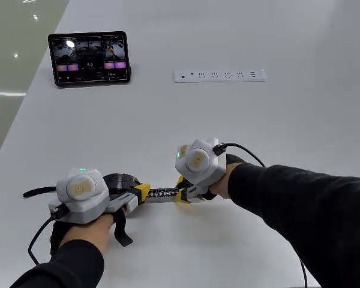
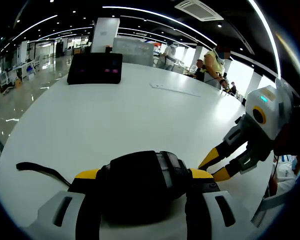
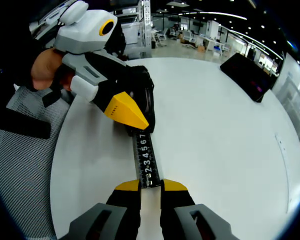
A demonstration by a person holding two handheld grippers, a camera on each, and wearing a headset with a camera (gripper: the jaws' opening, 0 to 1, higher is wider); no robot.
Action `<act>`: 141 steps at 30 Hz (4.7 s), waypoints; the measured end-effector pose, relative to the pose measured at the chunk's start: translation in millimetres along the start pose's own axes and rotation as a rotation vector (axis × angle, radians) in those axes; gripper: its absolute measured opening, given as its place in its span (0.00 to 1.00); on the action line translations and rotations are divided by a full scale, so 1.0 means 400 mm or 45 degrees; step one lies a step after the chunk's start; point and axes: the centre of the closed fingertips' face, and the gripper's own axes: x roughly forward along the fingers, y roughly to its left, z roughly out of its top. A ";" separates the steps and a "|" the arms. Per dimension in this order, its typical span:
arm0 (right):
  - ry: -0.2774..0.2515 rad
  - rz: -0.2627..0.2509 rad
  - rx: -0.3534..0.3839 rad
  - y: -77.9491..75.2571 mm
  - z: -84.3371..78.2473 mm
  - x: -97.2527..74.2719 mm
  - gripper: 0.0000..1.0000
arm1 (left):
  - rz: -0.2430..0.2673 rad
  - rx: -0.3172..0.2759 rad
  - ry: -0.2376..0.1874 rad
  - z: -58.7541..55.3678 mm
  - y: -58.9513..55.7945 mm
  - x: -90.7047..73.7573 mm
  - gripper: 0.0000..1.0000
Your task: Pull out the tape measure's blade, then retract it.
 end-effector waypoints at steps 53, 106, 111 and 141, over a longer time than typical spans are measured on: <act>-0.069 0.000 -0.007 0.013 0.071 0.043 0.10 | 0.000 -0.010 0.002 0.003 0.001 -0.003 0.64; -0.120 0.027 -0.012 0.021 0.119 0.072 0.11 | -0.007 -0.019 0.003 0.002 0.002 -0.003 0.64; -0.123 0.027 -0.011 0.021 0.123 0.074 0.11 | -0.008 -0.019 0.003 0.003 0.002 -0.003 0.64; -0.123 -0.007 -0.023 0.024 0.135 0.071 0.12 | 0.014 -0.004 0.022 0.002 0.003 -0.003 0.65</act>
